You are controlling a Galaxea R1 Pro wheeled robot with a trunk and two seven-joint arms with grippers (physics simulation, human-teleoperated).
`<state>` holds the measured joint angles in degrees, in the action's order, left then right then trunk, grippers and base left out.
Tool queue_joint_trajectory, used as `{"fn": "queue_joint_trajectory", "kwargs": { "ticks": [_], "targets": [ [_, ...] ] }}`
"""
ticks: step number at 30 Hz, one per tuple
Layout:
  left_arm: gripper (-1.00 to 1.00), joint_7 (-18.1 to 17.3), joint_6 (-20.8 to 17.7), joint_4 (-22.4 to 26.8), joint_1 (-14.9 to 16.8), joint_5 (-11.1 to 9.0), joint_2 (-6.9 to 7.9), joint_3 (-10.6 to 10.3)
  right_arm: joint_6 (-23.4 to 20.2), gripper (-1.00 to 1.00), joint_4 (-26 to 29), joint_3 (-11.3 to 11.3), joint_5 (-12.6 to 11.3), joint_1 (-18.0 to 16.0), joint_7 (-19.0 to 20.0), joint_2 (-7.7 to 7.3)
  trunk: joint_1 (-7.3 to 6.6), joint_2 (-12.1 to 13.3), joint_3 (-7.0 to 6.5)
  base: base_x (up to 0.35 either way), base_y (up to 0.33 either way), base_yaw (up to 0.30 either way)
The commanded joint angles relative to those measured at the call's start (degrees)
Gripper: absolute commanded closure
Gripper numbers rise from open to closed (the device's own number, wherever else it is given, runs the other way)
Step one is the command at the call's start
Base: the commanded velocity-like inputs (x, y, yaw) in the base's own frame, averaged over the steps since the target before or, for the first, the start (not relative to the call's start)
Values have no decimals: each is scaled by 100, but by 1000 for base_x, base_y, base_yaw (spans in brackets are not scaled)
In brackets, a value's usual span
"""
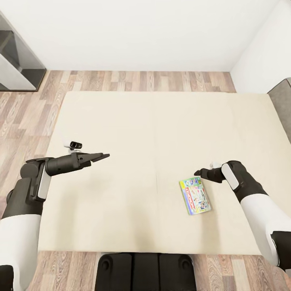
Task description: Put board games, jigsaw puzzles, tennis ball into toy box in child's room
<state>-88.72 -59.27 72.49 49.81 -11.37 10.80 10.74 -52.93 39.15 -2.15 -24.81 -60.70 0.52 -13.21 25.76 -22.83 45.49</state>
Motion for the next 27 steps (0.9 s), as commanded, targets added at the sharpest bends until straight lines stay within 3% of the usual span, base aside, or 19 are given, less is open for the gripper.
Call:
{"fn": "queue_joint_trajectory", "kwargs": {
  "ticks": [1, 27],
  "targets": [
    [-100, -22, -61, 1, 2, 3, 1, -1, -19, -100, 4, -22, 0, -3, 5, -6, 3, -9, 16, 0, 0, 0],
    [-100, -22, -58, 2, 2, 3, -6, -1, -16, -100, 4, -83, 3, -7, 10, -15, 3, -9, 262, 0, 0, 0]
  ]
}}
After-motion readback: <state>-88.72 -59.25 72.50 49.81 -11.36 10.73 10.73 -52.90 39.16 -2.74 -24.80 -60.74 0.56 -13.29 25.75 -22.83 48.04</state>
